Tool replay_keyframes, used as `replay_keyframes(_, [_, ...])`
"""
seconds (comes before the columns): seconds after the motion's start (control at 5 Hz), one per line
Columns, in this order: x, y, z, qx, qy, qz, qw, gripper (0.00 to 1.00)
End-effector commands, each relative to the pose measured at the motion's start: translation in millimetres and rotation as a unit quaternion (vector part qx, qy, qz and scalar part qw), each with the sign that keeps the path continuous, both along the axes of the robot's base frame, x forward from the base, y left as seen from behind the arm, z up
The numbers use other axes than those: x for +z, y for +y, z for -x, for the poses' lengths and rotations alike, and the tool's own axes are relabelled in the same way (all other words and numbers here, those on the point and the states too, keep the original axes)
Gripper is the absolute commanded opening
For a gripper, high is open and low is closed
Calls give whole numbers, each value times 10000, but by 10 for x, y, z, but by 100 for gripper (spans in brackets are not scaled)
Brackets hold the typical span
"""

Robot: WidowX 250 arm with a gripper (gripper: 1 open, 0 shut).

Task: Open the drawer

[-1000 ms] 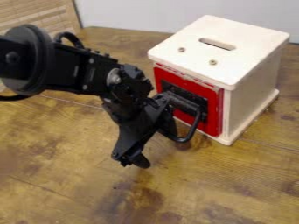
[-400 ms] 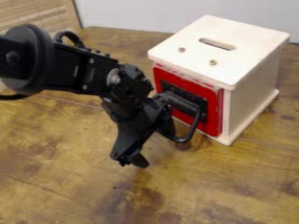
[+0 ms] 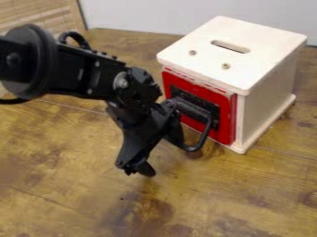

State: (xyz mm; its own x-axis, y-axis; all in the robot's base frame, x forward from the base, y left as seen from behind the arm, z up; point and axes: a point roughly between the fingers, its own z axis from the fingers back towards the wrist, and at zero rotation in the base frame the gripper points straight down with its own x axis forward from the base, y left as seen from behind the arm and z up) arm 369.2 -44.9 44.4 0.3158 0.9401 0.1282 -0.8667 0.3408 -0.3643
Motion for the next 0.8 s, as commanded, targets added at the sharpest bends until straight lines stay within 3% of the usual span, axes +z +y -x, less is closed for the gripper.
replay_keyframes(0.0, [138,351,-16,491,-79,-88,9987,100])
replay_keyframes(0.6, [108,418,-31,635,20,-191,9978,100])
